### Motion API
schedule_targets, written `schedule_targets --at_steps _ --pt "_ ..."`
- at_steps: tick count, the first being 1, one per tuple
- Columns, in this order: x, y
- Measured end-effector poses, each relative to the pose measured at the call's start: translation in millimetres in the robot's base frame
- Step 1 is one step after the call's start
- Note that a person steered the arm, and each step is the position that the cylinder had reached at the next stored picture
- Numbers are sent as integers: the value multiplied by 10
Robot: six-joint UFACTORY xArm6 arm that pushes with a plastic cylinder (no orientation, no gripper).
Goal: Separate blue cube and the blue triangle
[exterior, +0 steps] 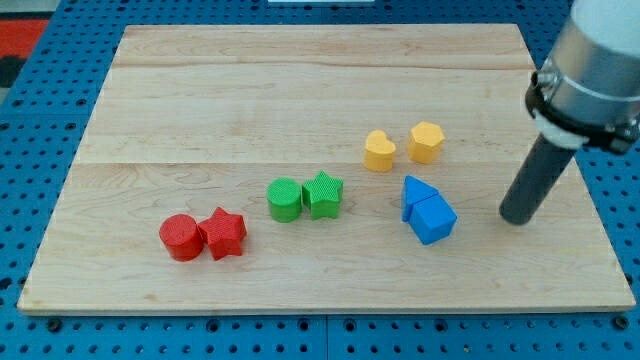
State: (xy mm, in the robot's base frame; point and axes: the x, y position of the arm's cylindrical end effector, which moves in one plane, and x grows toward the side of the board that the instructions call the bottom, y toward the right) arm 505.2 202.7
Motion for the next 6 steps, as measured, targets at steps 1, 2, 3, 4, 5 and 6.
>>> schedule_targets --at_steps 1,2,3,4,5,6 --pt "-215 -582" --pt "-278 -973" --pt "-282 -1357" --pt "-134 -1431" --pt "160 -1194" --pt "228 -895"
